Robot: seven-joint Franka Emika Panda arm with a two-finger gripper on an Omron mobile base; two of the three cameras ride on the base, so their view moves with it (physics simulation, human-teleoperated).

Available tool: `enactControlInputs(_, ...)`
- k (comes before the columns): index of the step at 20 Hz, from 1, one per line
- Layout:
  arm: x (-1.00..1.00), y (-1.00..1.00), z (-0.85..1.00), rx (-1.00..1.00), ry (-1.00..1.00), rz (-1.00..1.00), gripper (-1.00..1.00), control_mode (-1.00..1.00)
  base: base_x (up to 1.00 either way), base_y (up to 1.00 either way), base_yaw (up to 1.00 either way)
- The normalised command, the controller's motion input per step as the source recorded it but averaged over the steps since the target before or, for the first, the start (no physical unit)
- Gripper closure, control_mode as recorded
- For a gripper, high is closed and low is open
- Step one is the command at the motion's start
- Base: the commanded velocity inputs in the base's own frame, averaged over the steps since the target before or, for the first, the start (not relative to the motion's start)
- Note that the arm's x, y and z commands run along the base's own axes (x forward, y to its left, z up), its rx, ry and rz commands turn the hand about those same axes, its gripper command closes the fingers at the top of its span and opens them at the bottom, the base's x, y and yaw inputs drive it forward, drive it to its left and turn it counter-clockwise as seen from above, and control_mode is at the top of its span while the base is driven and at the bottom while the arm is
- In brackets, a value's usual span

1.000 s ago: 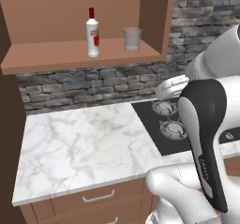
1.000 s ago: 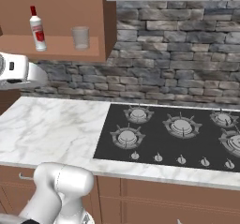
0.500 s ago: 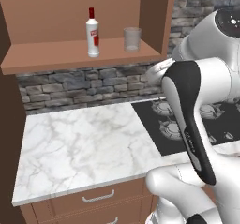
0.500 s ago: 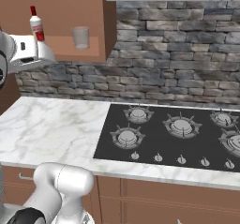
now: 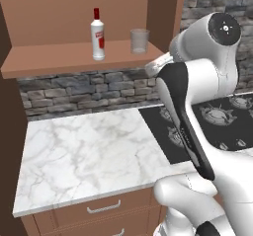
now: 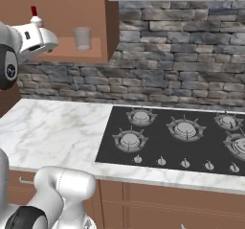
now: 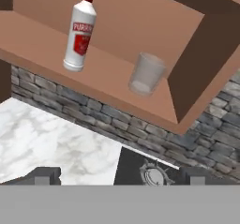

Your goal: There is a bowl on the dining counter. Grab a lemon wedge from the fridge and place it in the bowl. Then get the liquor bottle and glass cup from the cabinet and place them next to the bowl.

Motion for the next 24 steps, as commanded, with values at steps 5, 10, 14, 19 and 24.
enactControlInputs(5, 0.42, 0.01, 0.13, -0.15, -0.06, 0.02, -1.00, -1.00, 0.00, 0.00, 0.00)
enactControlInputs(10, 0.29, 0.00, 0.26, -0.15, 0.00, 0.00, -1.00, -1.00, 0.00, 0.00, 0.00)
enactControlInputs(14, 0.46, 0.01, 0.15, -0.13, 0.00, 0.00, -1.00, -1.00, 0.00, 0.00, 0.00)
enactControlInputs(19, 0.41, 0.04, -0.01, -0.13, 0.00, 0.00, -1.00, -1.00, 0.00, 0.00, 0.00)
enactControlInputs(24, 0.27, 0.04, -0.10, -0.11, 0.00, 0.00, -1.00, -1.00, 0.00, 0.00, 0.00)
